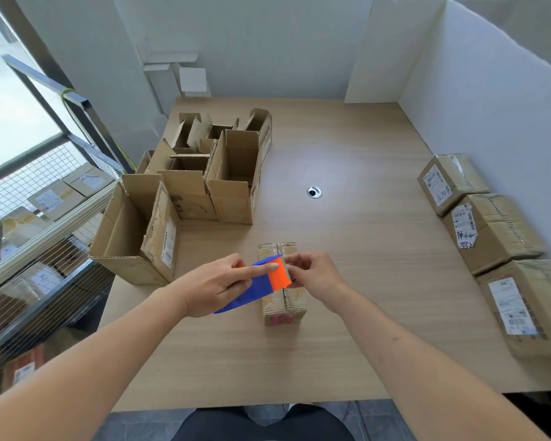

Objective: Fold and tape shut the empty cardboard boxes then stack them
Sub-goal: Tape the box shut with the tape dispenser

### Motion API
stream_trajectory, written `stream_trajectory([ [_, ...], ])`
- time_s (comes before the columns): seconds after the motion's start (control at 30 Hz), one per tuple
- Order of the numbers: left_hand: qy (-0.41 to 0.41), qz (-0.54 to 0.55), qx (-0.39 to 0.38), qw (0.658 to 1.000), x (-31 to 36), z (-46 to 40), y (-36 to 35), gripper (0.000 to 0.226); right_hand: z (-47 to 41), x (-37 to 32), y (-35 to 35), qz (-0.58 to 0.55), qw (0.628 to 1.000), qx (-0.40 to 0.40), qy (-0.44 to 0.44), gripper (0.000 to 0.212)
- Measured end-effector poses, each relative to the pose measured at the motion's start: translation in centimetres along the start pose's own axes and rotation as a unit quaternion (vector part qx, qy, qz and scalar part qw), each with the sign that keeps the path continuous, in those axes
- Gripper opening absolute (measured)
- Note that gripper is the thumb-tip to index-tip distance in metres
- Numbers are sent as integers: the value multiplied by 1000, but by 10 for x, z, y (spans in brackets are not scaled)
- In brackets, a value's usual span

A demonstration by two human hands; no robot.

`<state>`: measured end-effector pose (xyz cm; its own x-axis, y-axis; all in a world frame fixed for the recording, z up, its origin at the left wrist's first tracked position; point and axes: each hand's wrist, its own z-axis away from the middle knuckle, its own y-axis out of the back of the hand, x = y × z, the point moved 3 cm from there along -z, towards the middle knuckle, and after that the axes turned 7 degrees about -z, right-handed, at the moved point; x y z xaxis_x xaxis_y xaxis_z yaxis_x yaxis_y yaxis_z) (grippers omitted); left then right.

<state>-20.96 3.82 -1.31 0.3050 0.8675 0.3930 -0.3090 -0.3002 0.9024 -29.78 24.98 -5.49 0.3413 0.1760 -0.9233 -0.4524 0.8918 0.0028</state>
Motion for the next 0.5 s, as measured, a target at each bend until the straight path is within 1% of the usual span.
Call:
stream_trajectory([
  [0.1, 4, 22, -11, 1000, -1, -9, -3, 50, -3, 2, 4, 13, 1000, 24, -9, 11],
  [0.27, -1, 29, -20, 999, -4, -22, 3, 55, -12, -4, 10, 26, 999, 48, -1, 7],
  [0.5, 0, 37, -24, 999, -19, -33, 10, 55, -26, -11, 11, 27, 998, 60, 5, 17],
])
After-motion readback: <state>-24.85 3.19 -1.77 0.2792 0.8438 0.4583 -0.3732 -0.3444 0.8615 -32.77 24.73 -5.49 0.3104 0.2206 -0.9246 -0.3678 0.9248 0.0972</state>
